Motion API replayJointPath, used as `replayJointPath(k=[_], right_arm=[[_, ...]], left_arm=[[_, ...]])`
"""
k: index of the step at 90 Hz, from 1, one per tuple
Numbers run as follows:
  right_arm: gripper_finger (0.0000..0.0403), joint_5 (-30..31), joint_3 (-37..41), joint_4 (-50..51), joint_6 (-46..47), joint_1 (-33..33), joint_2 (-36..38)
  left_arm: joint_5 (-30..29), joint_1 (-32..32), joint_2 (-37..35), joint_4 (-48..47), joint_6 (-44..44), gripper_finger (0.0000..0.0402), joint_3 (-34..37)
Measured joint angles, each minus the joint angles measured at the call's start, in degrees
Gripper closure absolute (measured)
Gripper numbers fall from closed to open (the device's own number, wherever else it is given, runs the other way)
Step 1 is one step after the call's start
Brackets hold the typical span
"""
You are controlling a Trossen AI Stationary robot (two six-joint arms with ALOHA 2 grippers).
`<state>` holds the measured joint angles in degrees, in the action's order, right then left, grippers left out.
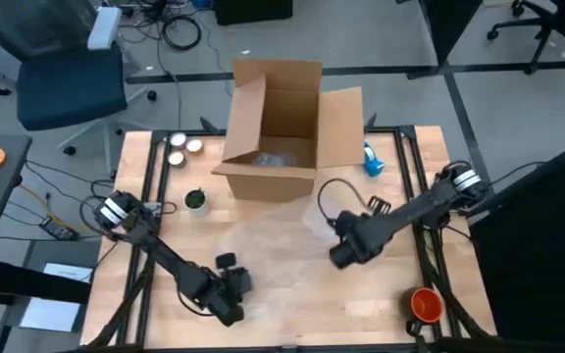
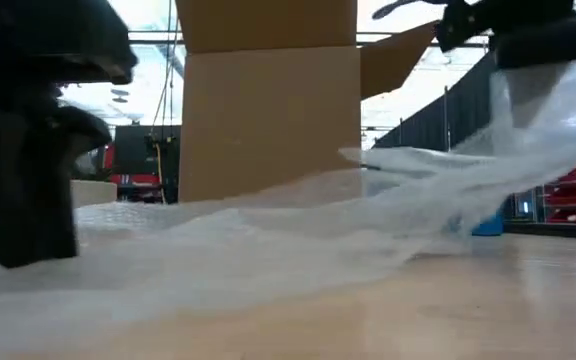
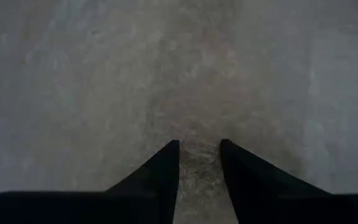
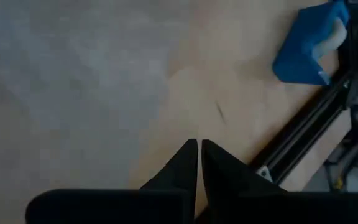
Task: Wrap mug
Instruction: Prepare the transparent bubble wrap
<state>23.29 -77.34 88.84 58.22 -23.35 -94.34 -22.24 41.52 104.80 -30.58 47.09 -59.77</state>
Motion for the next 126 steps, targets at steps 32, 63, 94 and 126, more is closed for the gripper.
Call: replayJointPath(k=[32, 63, 94, 126], right_arm=[[0.0403, -0.4, -1.0, -24.5, 2.2, -2.4, 8.3], [0.0402, -8.0, 0.2, -56.2, -15.4, -2.7, -3.7], [0.0402, -2.2, 0.4, -19.1, -1.9, 6.5, -10.1], [0.0403, 1.0, 0.3, -6.1, -3.7, 9.0, -6.6]], left_arm=[[1.2, 2.2, -4.3, -14.0, 2.5, 0.0296, 0.1], [-1.0, 4.8, -4.3, -8.2, 11.7, 0.0296, 0.1], [-0.5, 7.8, -3.9, -3.7, 7.3, 0.0296, 0.1], [-0.4, 11.1, -3.5, -1.8, 17.9, 0.0296, 4.0]])
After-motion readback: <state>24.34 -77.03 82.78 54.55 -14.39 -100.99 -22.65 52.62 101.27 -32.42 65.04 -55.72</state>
